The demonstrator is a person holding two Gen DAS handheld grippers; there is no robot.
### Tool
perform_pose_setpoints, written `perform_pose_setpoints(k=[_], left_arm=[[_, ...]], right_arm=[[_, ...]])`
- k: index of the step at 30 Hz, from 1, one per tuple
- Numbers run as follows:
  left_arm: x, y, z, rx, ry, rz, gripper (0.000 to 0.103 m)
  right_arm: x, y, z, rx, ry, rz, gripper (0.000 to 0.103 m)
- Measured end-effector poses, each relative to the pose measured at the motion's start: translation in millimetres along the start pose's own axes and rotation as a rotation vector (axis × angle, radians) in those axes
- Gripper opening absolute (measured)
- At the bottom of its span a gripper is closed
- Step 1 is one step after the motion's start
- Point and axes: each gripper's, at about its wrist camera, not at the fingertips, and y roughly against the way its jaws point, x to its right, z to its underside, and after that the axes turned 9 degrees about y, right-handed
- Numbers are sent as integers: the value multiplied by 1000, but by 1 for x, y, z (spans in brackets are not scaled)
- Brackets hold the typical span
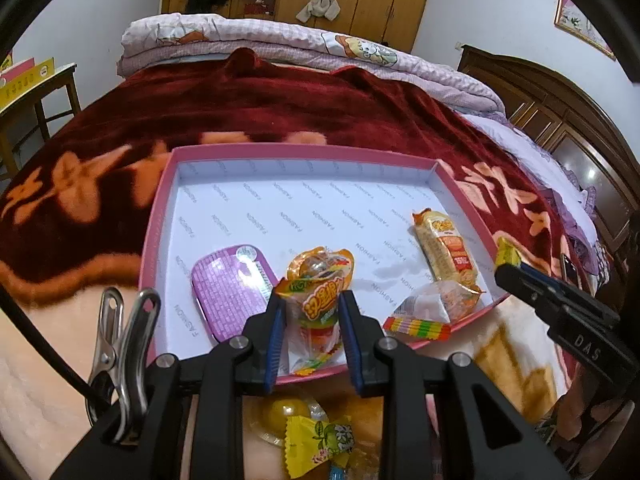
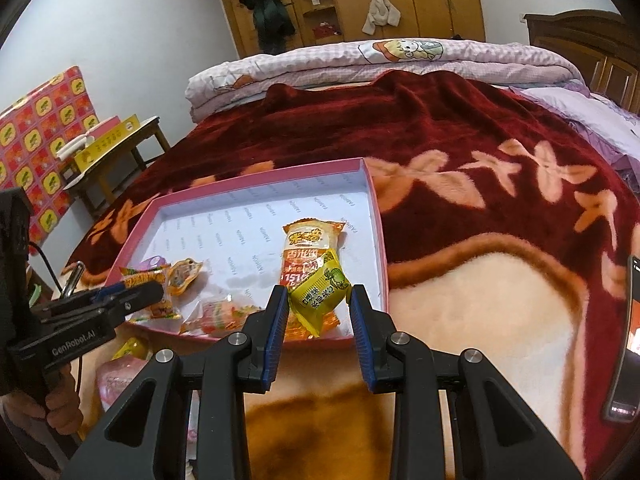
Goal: Organize snacks
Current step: 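Carry the gummy packet and yellow candy into the pink box and release both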
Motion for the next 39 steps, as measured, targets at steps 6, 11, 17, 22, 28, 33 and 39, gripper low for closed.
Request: perform_pose_setpoints(k=[6, 11, 17, 22, 28, 33, 39], left_arm=[[7, -3, 0, 41, -54, -50, 28], [6, -11, -8, 49, -52, -61, 28], [6, -15, -13, 48, -40, -66, 28], [7, -16, -14, 45, -62, -78, 35], [10, -13, -11, 32, -68, -83, 51], [6, -6, -9, 17, -41, -82, 52], [-3, 11, -6, 29, 0, -73, 53]], right_arm=[[-1, -10, -2, -15, 8, 1, 32], [-4, -16, -1, -23, 18, -1, 32], [-6, -21, 1, -39, 16, -15, 33], [-5, -21, 2, -34, 9, -26, 34], [-8, -19, 2, -23, 14, -40, 43], [-9, -16, 3, -16, 16, -48, 47], [-7, -9, 3, 10, -3, -79, 54]])
